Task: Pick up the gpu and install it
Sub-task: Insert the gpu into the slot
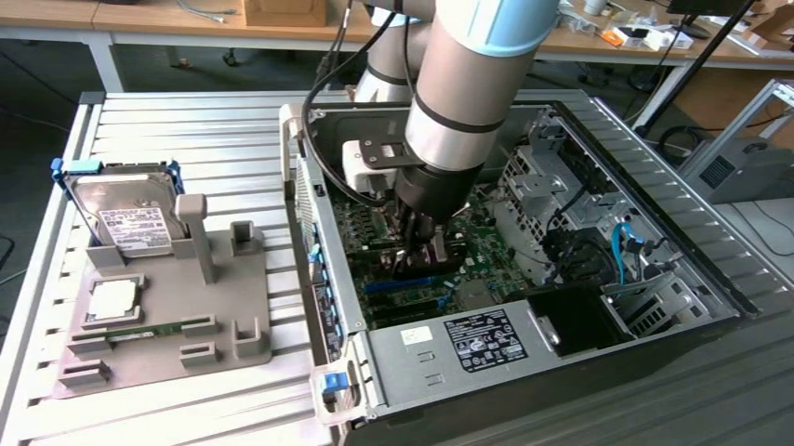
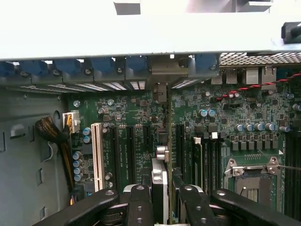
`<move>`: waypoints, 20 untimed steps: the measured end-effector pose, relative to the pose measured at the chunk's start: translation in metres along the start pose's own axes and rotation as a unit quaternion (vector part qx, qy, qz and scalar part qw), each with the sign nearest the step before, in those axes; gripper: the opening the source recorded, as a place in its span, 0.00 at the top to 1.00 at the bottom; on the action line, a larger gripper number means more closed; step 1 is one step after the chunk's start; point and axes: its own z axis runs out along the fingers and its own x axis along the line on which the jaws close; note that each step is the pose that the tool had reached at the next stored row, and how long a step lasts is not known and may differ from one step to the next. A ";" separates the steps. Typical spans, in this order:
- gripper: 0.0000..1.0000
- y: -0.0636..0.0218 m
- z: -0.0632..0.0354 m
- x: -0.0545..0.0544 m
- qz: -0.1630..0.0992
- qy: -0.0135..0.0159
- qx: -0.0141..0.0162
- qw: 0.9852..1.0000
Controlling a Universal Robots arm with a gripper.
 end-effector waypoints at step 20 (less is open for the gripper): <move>0.73 0.0011 0.0021 0.001 0.020 -0.001 0.000 1.000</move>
